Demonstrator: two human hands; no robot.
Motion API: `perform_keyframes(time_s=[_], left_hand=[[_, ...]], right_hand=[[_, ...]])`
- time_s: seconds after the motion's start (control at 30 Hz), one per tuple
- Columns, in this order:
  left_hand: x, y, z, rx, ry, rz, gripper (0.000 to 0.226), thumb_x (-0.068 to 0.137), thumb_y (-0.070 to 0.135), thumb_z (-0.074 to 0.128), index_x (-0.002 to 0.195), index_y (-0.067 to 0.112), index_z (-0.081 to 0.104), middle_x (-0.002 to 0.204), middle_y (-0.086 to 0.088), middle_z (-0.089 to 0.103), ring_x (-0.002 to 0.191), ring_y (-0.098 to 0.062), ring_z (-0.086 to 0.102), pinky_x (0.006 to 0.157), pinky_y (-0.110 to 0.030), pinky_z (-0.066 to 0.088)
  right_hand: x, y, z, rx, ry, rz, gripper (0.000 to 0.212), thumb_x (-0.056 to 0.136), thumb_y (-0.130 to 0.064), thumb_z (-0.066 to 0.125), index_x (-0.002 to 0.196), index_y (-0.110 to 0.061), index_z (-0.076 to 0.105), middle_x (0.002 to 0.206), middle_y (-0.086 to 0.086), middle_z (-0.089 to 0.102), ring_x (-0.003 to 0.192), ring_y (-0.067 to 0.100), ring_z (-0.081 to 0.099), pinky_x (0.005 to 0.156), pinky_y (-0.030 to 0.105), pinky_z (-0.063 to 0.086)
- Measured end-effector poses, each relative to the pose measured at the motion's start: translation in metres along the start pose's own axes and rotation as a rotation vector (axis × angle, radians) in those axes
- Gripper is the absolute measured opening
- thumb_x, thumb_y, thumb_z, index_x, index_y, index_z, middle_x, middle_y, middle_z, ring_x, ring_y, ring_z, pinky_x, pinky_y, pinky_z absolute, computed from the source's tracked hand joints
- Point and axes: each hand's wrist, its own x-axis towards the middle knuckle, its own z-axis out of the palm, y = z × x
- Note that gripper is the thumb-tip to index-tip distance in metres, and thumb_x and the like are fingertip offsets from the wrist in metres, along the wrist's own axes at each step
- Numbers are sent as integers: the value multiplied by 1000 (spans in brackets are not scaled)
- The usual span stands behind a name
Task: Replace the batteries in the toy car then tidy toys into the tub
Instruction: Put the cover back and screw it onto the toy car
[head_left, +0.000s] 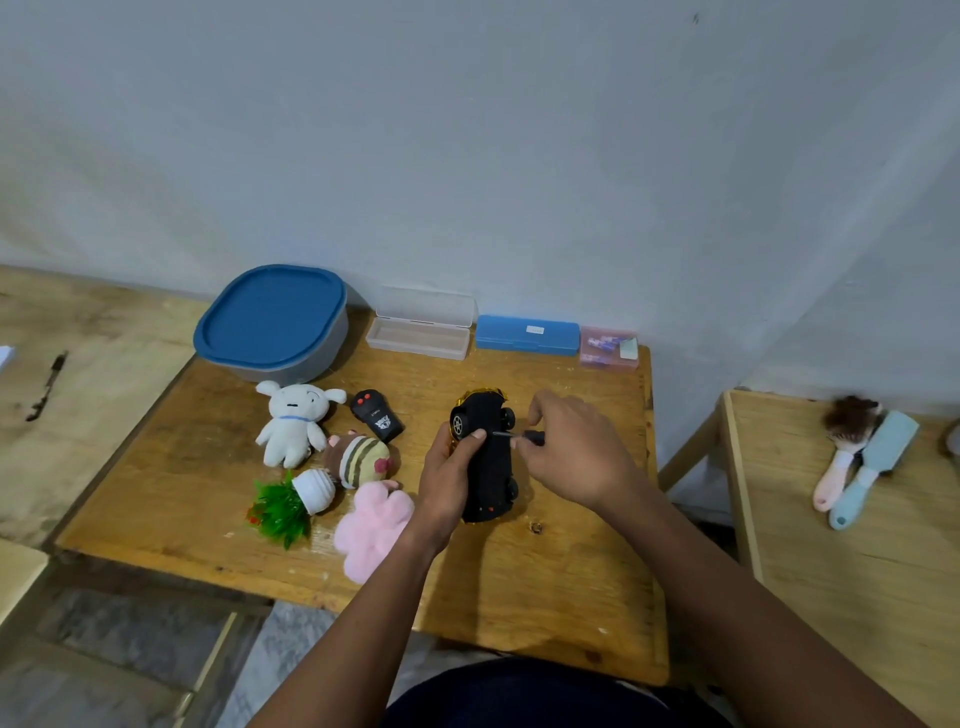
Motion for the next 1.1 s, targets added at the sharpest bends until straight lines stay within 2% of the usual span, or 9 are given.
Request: perform_keyframes(time_s=[0.1, 0.2, 0.43, 0.57, 0.7, 0.77, 0.83, 0.97, 1.1], left_hand=[[0, 0, 0, 7, 3, -3, 23, 101, 29, 59, 122, 24, 64, 117, -16, 70, 103, -31, 71, 81, -41, 59], [1, 1, 2, 6, 19, -7, 23, 97, 33, 62, 119, 24, 64, 114, -18, 71, 99, -32, 72, 83, -47, 59], [0, 1, 5, 23, 1, 9, 26, 97, 33, 62, 122, 28, 64, 112, -10, 73, 101, -29, 72, 86, -47, 59], [-1, 3, 6, 16, 0, 6, 35, 89, 41, 63, 122, 29, 65, 114, -10, 73, 103, -29, 72, 87, -48, 58], [1, 1, 5, -6, 13, -13, 25, 100, 29, 60, 125, 25, 63, 115, -13, 72, 101, -29, 71, 77, -37, 60], [1, 1, 5, -16, 13, -20, 24, 101, 27, 59, 124, 25, 63, 115, -14, 72, 101, -31, 71, 81, -44, 59], [1, 1, 5, -11, 4, -19, 22, 100, 28, 60, 122, 26, 64, 114, -14, 72, 101, -32, 72, 85, -51, 58], [0, 1, 7, 3, 8, -24, 20, 101, 27, 59, 120, 26, 64, 108, -9, 74, 93, -23, 74, 81, -43, 59], [-1, 0, 9, -8, 0, -18, 23, 102, 27, 57, 124, 27, 62, 113, -8, 73, 98, -24, 73, 81, -41, 60]], right_hand=[[-2, 0, -2, 9, 15, -27, 21, 85, -20, 68, 100, -24, 52, 99, -1, 56, 89, 19, 56, 75, 37, 53], [-3, -1, -4, -42, 94, -42, 10, 91, -30, 64, 89, -21, 62, 87, -3, 62, 82, 16, 58, 70, 33, 50], [0, 2, 4, -100, 93, 37, 40, 102, -40, 43, 78, -18, 66, 68, -2, 60, 64, 20, 60, 55, 31, 45], [-2, 3, 2, 33, 50, -6, 14, 91, -37, 62, 94, -25, 56, 85, -4, 60, 79, 18, 57, 66, 36, 51], [-3, 3, 2, 21, 47, -48, 22, 82, -20, 70, 93, -29, 53, 95, -4, 59, 88, 19, 57, 73, 38, 54], [-3, 2, 0, -15, 103, -50, 8, 87, -27, 68, 91, -26, 62, 89, -4, 63, 84, 17, 60, 71, 34, 53], [-2, 1, 0, -79, 138, -32, 19, 94, -38, 60, 87, -22, 67, 80, -4, 66, 76, 16, 62, 66, 32, 53], [0, 2, 5, -170, 85, 44, 42, 100, -47, 46, 80, -18, 69, 67, -1, 61, 63, 19, 60, 57, 33, 51], [-1, 4, 5, -66, 38, 40, 32, 98, -44, 50, 90, -20, 70, 73, -5, 64, 67, 15, 61, 59, 32, 52]])
